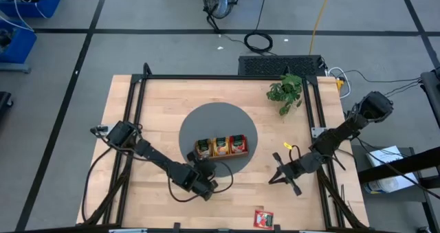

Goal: Pick & Place Tea
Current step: Adjust the wooden organizer, then put the red tea bag into the right section of the wooden organizer

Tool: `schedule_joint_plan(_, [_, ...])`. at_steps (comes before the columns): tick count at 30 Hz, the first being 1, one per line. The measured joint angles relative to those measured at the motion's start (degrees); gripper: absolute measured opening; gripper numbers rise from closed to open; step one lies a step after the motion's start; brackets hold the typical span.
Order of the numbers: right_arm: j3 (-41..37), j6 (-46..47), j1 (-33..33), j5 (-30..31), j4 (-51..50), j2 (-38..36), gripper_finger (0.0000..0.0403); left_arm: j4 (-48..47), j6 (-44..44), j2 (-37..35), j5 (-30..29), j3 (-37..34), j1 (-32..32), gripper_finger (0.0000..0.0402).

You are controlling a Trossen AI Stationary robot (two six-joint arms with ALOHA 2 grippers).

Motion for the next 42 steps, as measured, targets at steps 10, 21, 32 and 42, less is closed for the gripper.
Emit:
schedule_joint_plan(10, [0.0, -4.4, 4.3, 6.8, 1.0, 0.0, 0.0001, 0.1, -1.0, -0.1, -5.7, -1.0, -0.1, 0.0031])
schedule_joint_plan(21, [1.9, -2.6, 7.0, 4.2, 1.9, 0.0, 0.0, 4.9, 12.8, -0.1, 3.5, -0.7, -1.9, 0.0031])
schedule_joint_plan(32, [6.1, -7.6, 14.9, 11.8, 3.7, 11.0, 0.0, 25.7, 31.5, -0.1, 7.4, -0.7, -2.3, 0.0031])
schedule_joint_plan(42, [16.2, -7.5, 14.4, 4.0, 6.0, 24.8, 0.0, 28.6, 28.1, 1.6, 17.3, -0.7, -2.9, 0.0031])
